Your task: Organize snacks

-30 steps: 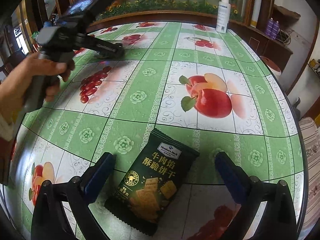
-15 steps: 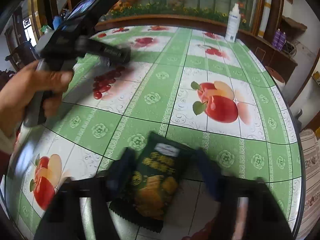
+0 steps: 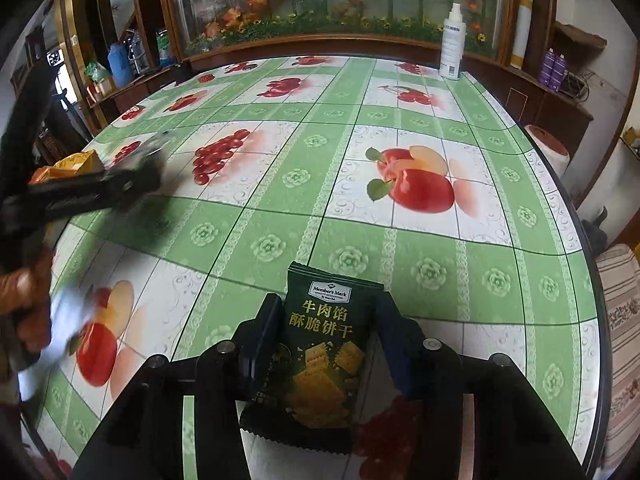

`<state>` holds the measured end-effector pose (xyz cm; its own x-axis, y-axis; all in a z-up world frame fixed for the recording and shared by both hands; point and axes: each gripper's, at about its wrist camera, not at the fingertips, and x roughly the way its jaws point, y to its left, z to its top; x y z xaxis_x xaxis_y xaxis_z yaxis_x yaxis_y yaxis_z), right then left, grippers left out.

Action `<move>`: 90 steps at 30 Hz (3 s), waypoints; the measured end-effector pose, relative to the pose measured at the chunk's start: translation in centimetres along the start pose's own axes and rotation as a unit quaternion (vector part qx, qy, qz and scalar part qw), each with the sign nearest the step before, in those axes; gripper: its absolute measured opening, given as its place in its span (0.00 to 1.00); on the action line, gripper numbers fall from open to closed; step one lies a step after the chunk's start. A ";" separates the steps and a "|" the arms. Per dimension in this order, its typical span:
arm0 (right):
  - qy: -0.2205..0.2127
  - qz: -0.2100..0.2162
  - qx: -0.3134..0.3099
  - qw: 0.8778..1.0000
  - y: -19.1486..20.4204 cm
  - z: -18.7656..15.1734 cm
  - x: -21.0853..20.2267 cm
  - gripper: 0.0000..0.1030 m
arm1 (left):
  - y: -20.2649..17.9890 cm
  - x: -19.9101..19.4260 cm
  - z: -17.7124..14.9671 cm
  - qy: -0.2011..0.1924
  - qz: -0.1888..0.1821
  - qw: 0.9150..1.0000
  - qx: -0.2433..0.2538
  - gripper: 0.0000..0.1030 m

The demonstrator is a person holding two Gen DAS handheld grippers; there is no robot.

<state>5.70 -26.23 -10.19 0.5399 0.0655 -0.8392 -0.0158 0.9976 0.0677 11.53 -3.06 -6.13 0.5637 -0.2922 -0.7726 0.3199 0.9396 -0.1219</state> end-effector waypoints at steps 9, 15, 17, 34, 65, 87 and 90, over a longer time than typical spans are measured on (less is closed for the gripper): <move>-0.022 0.030 -0.004 0.999 2.0 -0.7 -2.3 0.48 | 1.6 -4.9 -3.2 -0.029 0.015 0.999 -0.022 0.48; -0.042 0.087 0.003 0.995 4.1 0.0 -3.9 0.46 | 3.0 -7.7 -4.5 -0.050 0.053 0.997 -0.026 0.48; -0.044 0.110 0.005 0.993 4.8 0.3 -4.1 0.46 | 3.6 -8.6 -4.9 -0.056 0.066 0.996 -0.029 0.48; -0.051 0.235 -0.029 0.970 13.5 3.9 -4.8 0.45 | 9.5 -14.3 -6.9 -0.104 0.141 0.981 -0.079 0.49; -0.053 0.334 -0.098 0.936 31.2 12.1 -0.4 0.45 | 17.1 -15.4 -9.1 -0.101 0.173 0.968 -0.150 0.49; -0.041 0.382 -0.022 0.923 29.2 12.0 3.7 0.85 | 16.4 -13.6 -7.7 -0.087 0.188 0.965 -0.160 0.49; -0.054 0.386 -0.004 0.921 27.0 11.7 2.7 0.85 | 15.9 -13.6 -7.6 -0.088 0.187 0.965 -0.159 0.50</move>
<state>16.55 0.60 -4.35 0.4461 0.7529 -0.4839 -0.4369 0.6550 0.6165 3.11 17.20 -2.28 0.7247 0.0784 -0.6845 -0.1651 0.9843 -0.0620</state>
